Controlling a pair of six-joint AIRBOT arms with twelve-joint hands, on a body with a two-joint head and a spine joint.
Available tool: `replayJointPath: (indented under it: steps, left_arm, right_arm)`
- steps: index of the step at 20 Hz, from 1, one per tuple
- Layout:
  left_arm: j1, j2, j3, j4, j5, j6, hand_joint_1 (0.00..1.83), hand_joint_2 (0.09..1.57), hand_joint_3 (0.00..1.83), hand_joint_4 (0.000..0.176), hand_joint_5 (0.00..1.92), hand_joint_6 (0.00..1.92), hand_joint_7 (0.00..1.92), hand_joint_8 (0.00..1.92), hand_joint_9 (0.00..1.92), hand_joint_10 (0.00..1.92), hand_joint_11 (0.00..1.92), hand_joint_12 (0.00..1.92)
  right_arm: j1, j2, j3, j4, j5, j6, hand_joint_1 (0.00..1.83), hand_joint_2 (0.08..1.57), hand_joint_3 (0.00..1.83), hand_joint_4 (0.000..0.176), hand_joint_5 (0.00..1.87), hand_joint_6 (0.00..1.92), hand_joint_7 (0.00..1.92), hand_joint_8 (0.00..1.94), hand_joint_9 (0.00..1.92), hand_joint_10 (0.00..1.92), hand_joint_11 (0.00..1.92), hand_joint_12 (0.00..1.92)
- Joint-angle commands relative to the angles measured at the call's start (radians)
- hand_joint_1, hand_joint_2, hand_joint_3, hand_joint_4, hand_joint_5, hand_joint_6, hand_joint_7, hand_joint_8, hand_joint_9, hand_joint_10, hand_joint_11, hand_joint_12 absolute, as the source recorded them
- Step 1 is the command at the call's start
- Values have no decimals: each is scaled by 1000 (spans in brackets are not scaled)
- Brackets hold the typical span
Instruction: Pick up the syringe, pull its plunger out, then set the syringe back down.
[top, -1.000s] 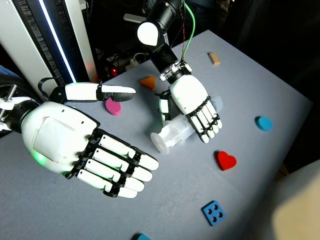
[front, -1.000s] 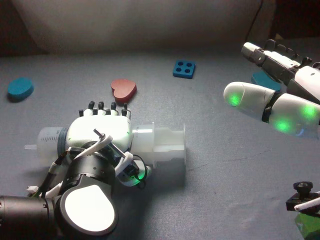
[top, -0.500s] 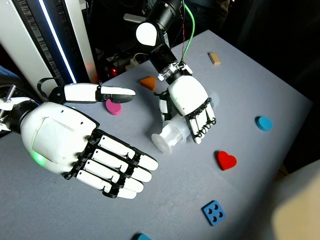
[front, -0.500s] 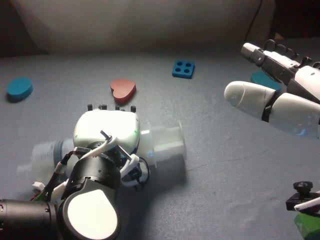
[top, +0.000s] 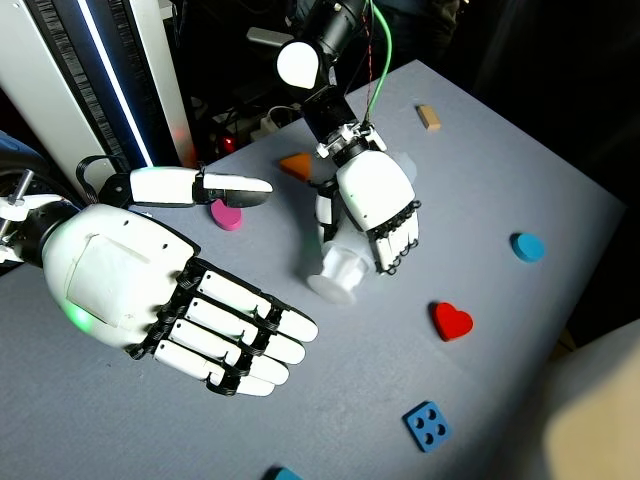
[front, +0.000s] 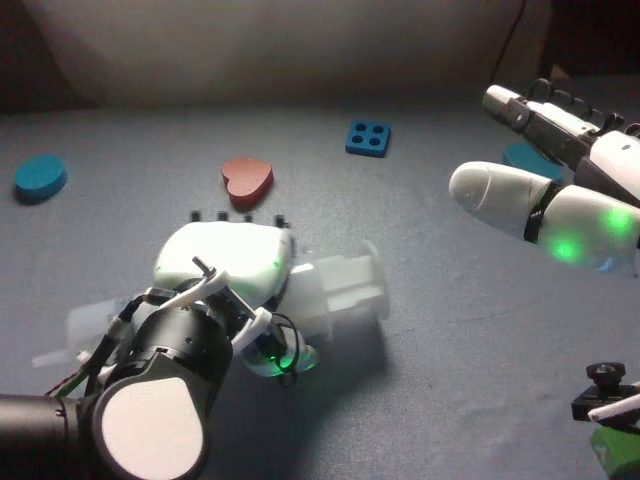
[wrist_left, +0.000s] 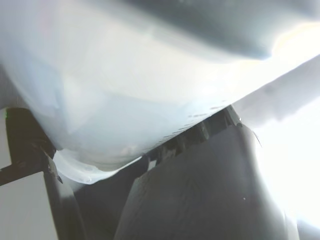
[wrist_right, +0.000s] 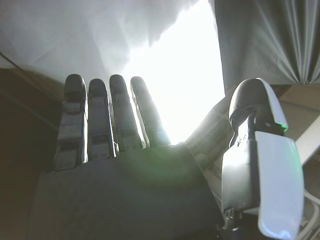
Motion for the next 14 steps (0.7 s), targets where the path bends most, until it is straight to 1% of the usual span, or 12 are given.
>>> replayJointPath:
  steps: [1,2,3,4,5,6,7,8,9,10,11,14]
  left_arm:
    - [-11,12,3,138,37,-23,1363,1173,0,0,800,1035,937,1105,753,1512,702,1332]
    - [-17,24,5,175,10,-43,1362,1175,0,0,800,1039,934,1108,744,1523,693,1343]
    - [-21,31,5,189,-3,-50,1361,1178,0,0,809,1039,944,1119,705,1536,663,1372]
    - [-28,40,6,208,-17,-64,1361,1176,0,0,813,1035,948,1115,705,1533,671,1393]
    - [-36,47,8,224,-29,-77,1364,1169,0,0,824,1019,953,1092,733,1514,701,1378]
    - [-46,53,11,247,-49,-91,1364,1167,0,0,833,1007,947,1098,738,1509,694,1368]
    - [-54,57,15,257,-65,-98,1363,1167,0,0,844,1003,946,1104,725,1511,681,1364]
    - [-67,63,21,283,-95,-109,1360,1175,1,0,831,1027,926,1135,709,1534,663,1384]
    - [-78,67,24,300,-120,-110,1362,1170,0,0,845,1009,930,1119,726,1520,677,1384]
    - [-92,73,29,322,-150,-110,1362,1170,0,0,848,1007,931,1116,726,1516,681,1386]
    - [-105,78,31,344,-172,-110,1360,1180,1,0,790,1054,928,1138,718,1531,654,1396]
    - [-134,91,35,393,-225,-110,1359,1187,1,0,763,1085,921,1154,719,1533,658,1399]
  right_arm:
    - [4,4,1,-50,92,16,238,1069,2,0,132,5,157,6,142,8,0,506]
    - [3,7,1,-50,84,26,355,1054,0,0,151,1,184,1,204,3,0,682]
    - [2,11,1,-50,74,36,432,1060,1,0,190,2,220,1,252,3,0,807]
    - [1,16,1,-52,66,52,479,1052,0,0,204,1,252,2,301,5,18,878]
    - [-1,21,1,-62,62,70,542,1047,0,0,200,0,259,1,299,1,18,893]
    - [-7,27,1,-79,60,93,574,1055,1,0,201,0,267,3,306,3,3,865]
    - [-10,31,1,-92,60,110,676,1034,0,0,208,3,278,6,300,2,0,854]
    - [-15,38,1,-113,60,141,739,1044,0,0,210,2,272,2,279,1,0,800]
    - [-18,44,1,-127,60,165,820,1046,0,0,208,1,256,0,263,0,0,770]
    - [-24,53,0,-146,60,200,866,1054,1,0,238,8,287,7,279,5,0,779]
    - [-29,62,0,-159,60,229,891,1061,4,0,243,7,304,11,281,4,0,779]
    - [-29,89,1,-166,42,325,984,1048,0,0,225,1,278,0,261,0,0,670]
